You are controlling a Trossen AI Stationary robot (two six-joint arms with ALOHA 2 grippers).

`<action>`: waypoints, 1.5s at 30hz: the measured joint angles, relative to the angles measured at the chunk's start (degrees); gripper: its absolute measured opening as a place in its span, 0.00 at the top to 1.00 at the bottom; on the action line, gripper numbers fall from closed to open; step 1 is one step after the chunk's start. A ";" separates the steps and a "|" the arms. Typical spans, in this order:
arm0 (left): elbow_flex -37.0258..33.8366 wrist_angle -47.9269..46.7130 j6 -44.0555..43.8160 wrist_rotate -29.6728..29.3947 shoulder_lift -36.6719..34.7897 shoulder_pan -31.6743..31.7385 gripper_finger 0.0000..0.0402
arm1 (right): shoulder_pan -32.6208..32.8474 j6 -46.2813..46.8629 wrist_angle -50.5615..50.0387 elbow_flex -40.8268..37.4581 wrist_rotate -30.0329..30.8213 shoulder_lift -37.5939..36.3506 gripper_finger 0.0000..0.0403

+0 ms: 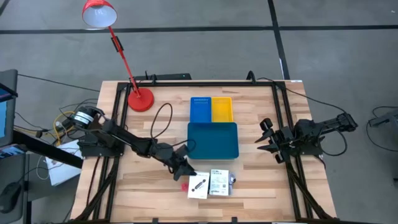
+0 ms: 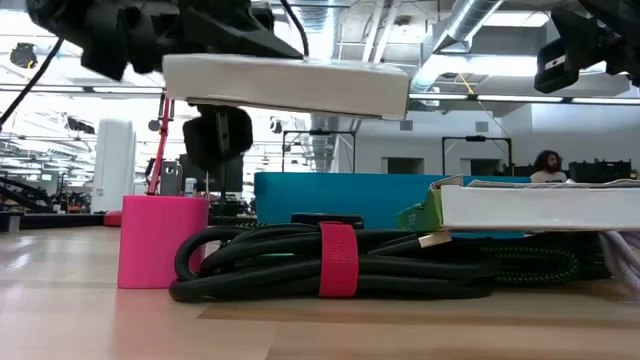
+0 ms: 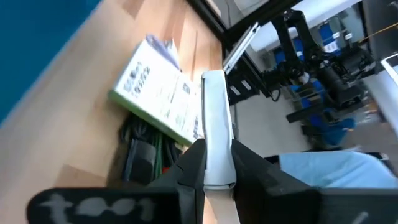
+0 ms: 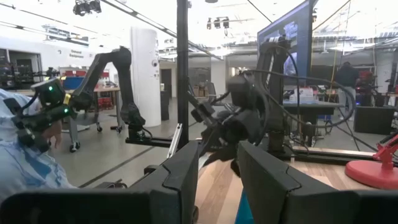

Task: Pick and place items into bin
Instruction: Put the left white card reader box into the top blue basket

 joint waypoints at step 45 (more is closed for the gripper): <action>0.00 -17.33 51.48 8.05 -27.82 37.52 0.90 | -0.01 0.00 0.00 0.00 0.01 0.01 0.73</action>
